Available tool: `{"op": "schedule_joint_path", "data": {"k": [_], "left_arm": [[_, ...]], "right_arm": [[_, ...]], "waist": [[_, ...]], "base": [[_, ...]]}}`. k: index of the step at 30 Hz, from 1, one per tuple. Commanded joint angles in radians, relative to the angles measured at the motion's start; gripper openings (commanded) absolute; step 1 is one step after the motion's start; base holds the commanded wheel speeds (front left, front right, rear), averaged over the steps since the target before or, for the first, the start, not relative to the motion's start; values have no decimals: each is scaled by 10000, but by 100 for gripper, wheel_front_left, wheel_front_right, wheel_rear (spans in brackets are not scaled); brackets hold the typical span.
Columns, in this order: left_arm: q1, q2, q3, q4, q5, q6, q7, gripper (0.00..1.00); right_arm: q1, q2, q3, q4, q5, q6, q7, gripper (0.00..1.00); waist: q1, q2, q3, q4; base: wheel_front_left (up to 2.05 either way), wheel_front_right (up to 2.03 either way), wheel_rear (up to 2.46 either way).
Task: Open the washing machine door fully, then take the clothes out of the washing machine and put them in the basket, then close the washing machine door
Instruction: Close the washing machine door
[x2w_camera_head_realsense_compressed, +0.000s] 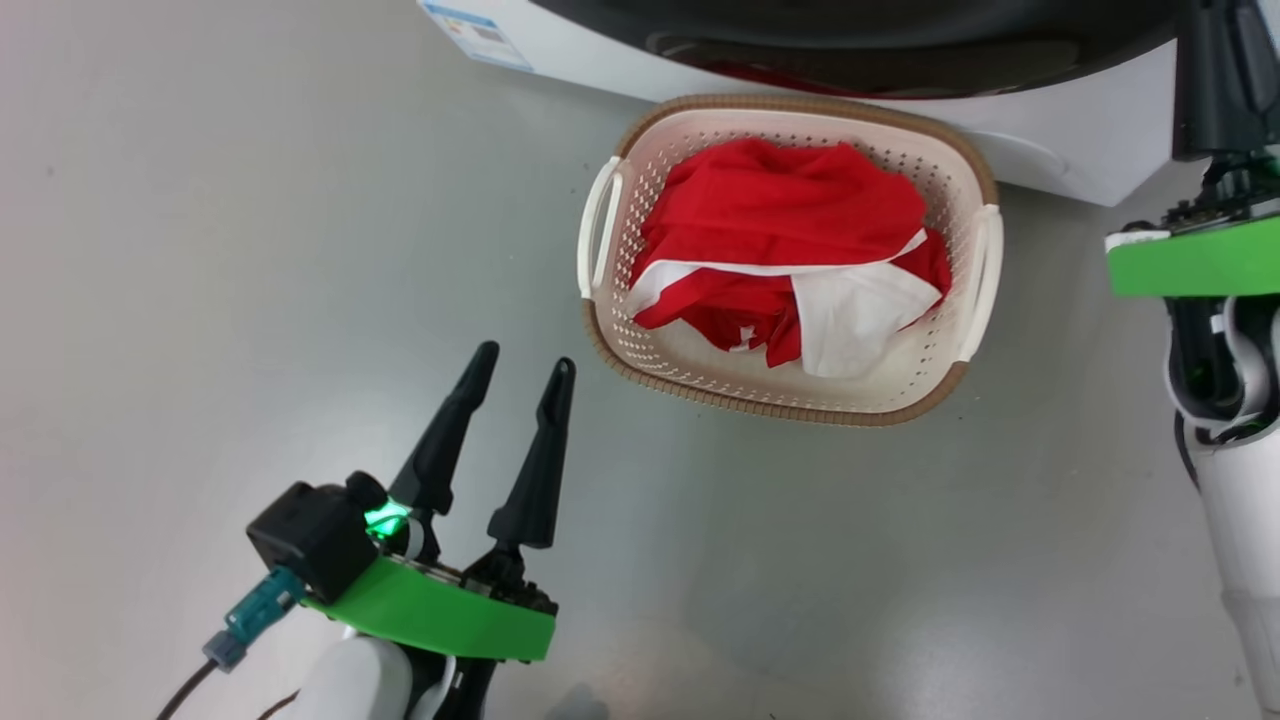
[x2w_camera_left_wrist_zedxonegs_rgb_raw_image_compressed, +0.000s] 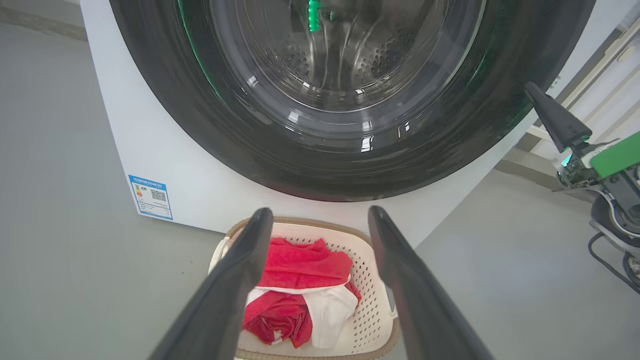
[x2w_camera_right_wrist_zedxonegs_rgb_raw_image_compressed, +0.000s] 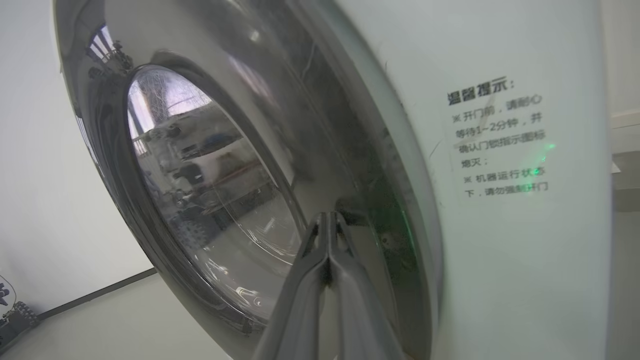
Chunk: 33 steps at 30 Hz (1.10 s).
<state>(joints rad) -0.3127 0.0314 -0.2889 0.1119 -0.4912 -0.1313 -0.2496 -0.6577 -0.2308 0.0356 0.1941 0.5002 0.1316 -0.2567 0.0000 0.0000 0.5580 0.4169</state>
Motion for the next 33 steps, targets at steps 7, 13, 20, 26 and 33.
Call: {"op": "schedule_joint_path", "data": {"k": [7,13,20,26,33], "left_arm": [[26,189,698,58,464,6,-122,100],[224,189,987,219,732,6,-122,100],[553,189,1201,417,987,6,-122,100],[875,189,1414,553,1253,6,-122,100],[1218,189,1709,642,1530,6,-122,100]], "right_arm": [[1080,249,518,-154,93,-9,-51,100],[1783,411,571,-93,136,-9,-51,100],[2618,602,714,-19,145,-9,-51,100],[3443,820,640,-46,193,-9,-51,100],[4247,1011,486,-38,169,-9,-51,100]], "waist": [[0,0,-657,-323],[0,0,-1131,-627],[0,0,-1719,-1050],[0,0,-2237,-1402],[0,0,-2736,-1779]], "base": [[0,0,0],[0,0,0],[0,0,0],[0,0,0],[0,0,0]]}}
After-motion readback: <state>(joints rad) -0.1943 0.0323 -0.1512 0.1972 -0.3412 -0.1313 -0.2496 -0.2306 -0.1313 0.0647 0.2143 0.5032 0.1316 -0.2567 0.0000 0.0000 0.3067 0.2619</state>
